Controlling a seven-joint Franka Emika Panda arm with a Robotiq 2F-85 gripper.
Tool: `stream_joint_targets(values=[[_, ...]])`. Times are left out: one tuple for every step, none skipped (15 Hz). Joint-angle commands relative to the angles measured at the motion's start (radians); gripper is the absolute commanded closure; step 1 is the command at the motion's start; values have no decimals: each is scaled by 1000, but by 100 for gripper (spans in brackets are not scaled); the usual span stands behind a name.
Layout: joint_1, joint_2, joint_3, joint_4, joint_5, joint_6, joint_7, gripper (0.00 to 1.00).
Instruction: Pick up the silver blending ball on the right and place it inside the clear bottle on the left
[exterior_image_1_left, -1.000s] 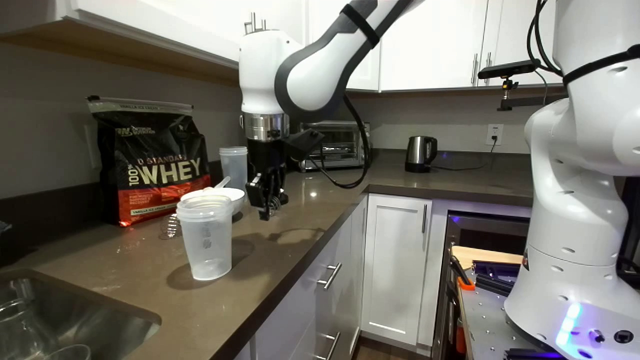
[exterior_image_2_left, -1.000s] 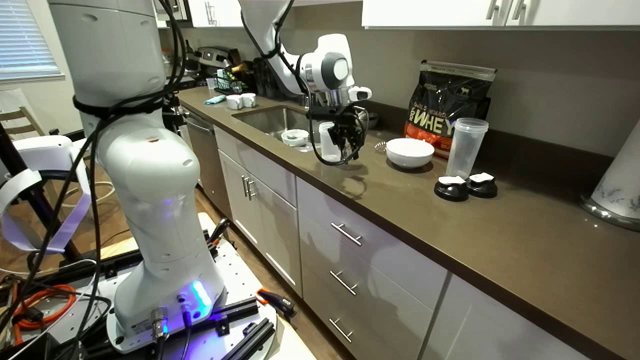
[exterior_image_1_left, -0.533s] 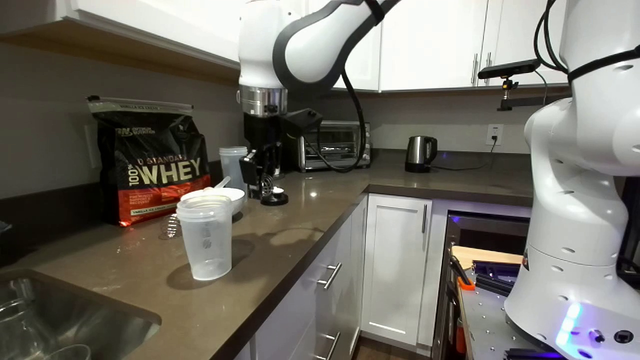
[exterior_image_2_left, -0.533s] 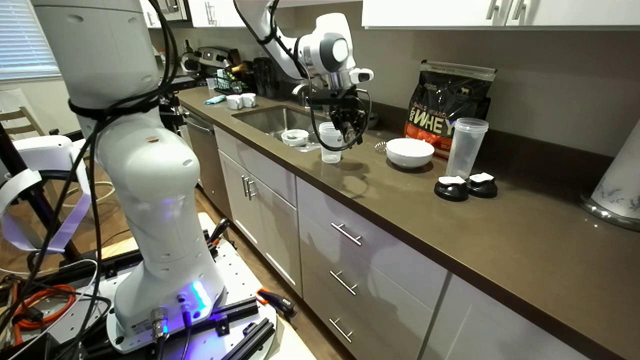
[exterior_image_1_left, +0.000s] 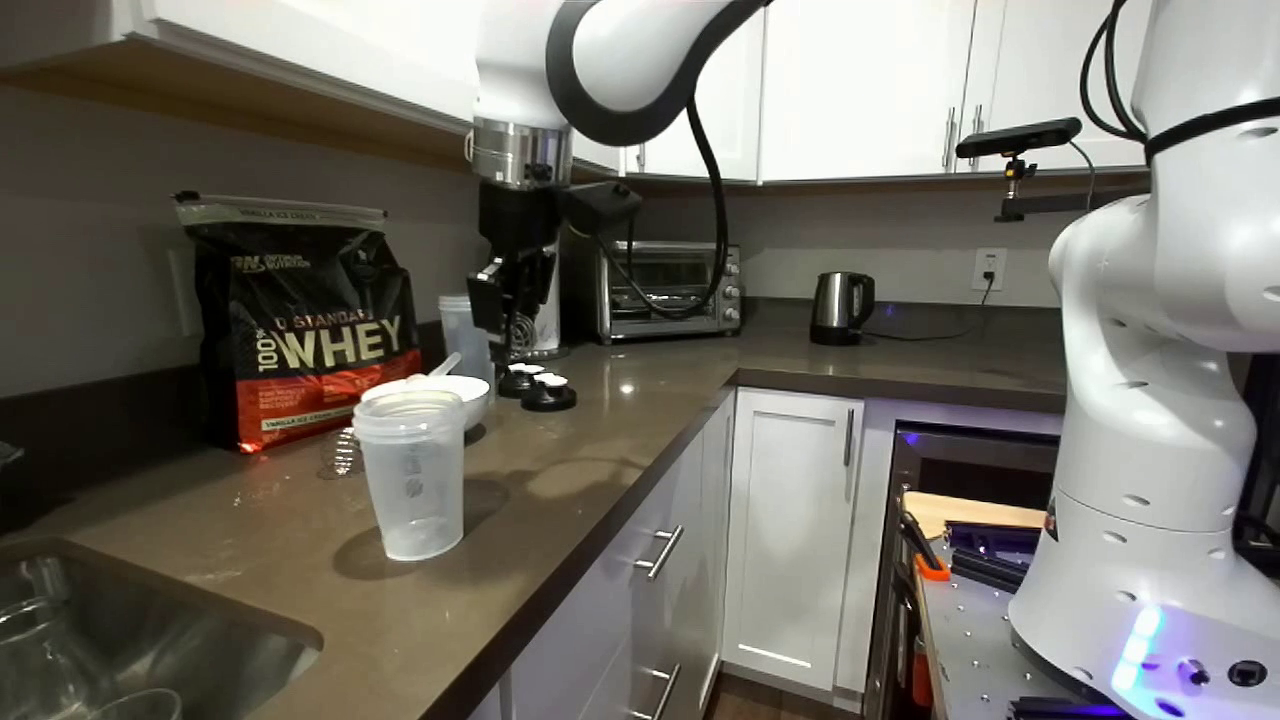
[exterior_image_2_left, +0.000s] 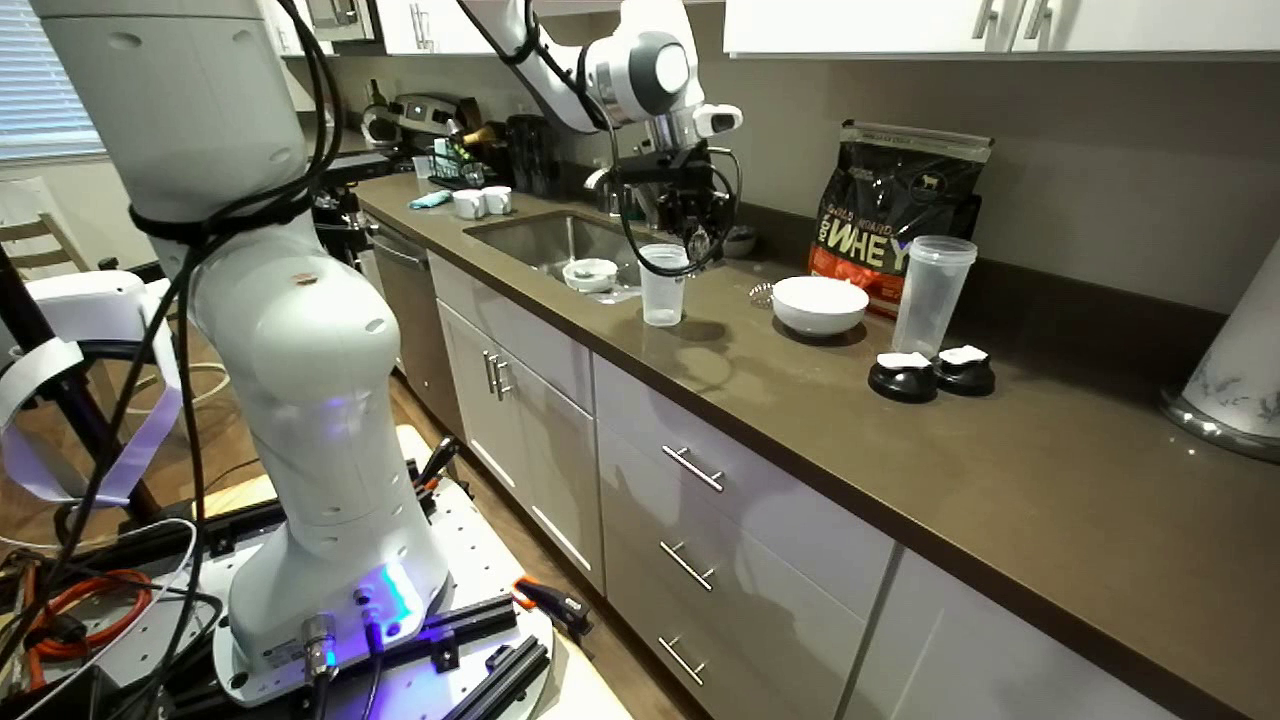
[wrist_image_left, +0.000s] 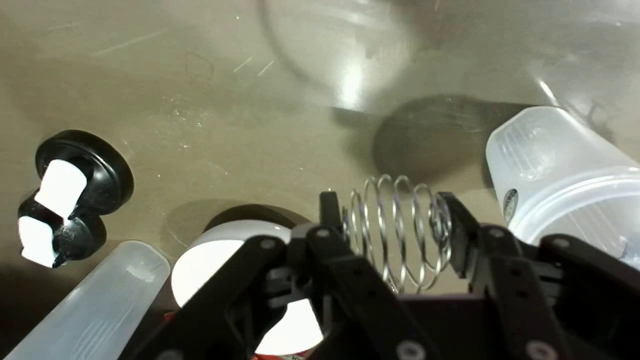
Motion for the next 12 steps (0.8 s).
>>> stream_joint_targets(values=[[-14,-42,25,4,52,-35,-67,46],[-13,-48,28,4,60,-36,-76,46],[-12,-53,32,4,70,-35,-85,47],[-11,-57,35,5,81,-36,-95,48],[-9,-59,39,7,92,-36,-103,48],[-7,-61,44,7,101,-36,-110,49],[-5,-61,49,7,112,-34,-118,49],[-2,-61,55,7,121,-35,-124,50],[0,-59,61,8,126,-33,-128,50],[1,-55,66,13,131,-37,-132,49],[2,-52,70,16,135,-38,-134,49],[3,-49,75,19,139,-38,-138,49]])
